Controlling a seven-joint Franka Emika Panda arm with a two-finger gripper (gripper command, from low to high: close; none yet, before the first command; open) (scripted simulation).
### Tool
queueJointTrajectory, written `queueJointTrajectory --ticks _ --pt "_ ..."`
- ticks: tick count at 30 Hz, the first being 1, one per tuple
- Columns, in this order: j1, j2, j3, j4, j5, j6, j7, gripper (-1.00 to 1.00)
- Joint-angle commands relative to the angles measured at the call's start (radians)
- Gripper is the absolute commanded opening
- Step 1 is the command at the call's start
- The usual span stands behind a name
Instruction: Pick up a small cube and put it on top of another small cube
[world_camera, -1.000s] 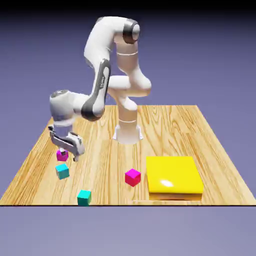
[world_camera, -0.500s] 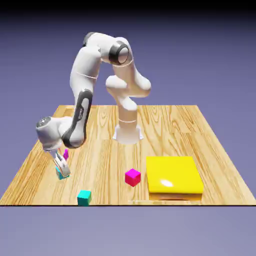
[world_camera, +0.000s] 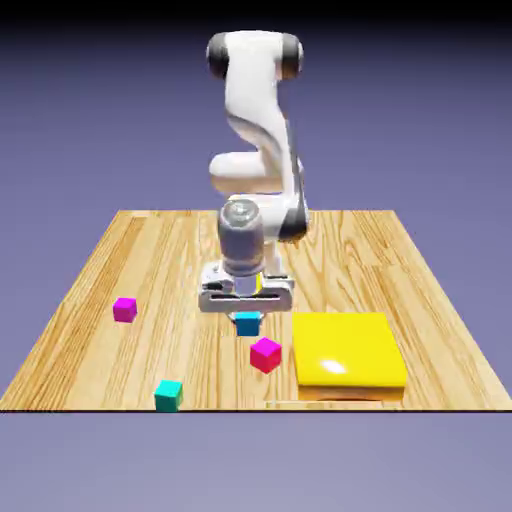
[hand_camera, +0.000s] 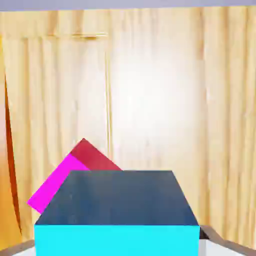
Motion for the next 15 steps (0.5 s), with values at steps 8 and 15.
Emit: queueJointTrajectory --ticks 8,15 --pt "-0.060 0.072 -0.004 -0.012 -0.004 0.084 0.003 -1.00" --pt "-0.060 0.103 -0.005 -0.016 -0.005 0.119 0.004 1.00"
